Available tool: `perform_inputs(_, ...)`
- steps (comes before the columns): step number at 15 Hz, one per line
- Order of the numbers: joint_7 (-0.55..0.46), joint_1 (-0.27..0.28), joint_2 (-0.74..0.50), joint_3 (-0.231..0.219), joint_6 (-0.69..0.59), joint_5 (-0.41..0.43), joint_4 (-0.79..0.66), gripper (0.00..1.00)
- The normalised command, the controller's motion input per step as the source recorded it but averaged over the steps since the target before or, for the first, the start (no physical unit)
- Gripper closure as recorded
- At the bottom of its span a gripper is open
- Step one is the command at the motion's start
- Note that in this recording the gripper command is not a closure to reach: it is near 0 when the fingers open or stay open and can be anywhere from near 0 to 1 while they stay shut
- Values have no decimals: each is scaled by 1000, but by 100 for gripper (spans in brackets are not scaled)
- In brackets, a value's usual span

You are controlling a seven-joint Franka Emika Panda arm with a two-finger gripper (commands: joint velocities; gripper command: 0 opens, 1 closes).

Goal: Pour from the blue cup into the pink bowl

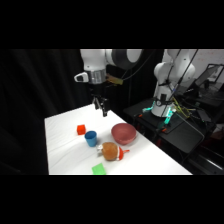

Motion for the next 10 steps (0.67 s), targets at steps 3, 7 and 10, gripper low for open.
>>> perform_inputs(3,3,-4,44,37,80,27,72,0)
perform_inputs(7,78,30,180,52,129,15,291,0)
perform_inputs(10,182,55,255,38,299,-23,319,0)
